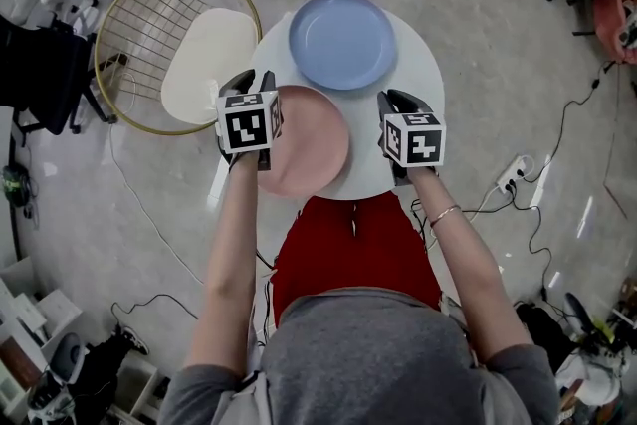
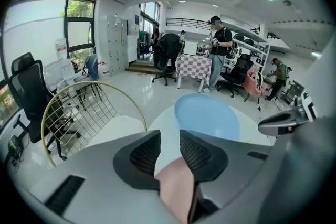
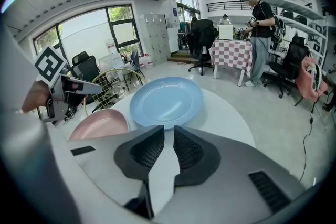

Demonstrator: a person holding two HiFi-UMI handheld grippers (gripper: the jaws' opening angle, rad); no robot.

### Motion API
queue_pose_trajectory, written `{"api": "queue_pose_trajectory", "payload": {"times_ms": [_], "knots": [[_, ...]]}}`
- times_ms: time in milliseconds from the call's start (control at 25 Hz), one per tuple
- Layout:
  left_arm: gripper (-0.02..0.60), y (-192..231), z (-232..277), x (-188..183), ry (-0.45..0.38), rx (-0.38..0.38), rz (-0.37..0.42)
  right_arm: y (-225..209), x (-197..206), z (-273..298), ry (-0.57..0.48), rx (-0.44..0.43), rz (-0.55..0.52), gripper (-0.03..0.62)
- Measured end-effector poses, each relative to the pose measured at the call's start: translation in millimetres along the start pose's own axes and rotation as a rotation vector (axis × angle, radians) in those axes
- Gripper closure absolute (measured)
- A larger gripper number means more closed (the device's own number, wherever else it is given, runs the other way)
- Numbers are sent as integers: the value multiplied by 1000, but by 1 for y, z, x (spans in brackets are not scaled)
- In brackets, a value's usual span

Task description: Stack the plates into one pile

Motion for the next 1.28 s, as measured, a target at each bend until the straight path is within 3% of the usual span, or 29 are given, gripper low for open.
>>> {"api": "queue_pose_trajectory", "payload": {"times_ms": [320,600,880,1080,1280], "knots": [[459,23,-30,53,88,-75,-67,44,31,12,96,-167,-18,525],[443,38,-57,108,175,-102,-168,66,45,20,173,-238,-25,511],[445,38,-54,142,244,-63,-261,74,60,27,248,-252,-25,502],[505,39,-53,145,257,-104,-252,72,66,29,270,-236,-19,502],[511,40,-54,142,270,-107,-255,71,68,27,276,-219,2,502]]}}
Point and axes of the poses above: the fingertips, and each gripper's own axes: z forward along the fingers, y to its left, x out of its underside, the point moved 9 cm from there along -z, backward along the fingers, and after that the axes turned 8 degrees about -y, right-handed, at the moved point
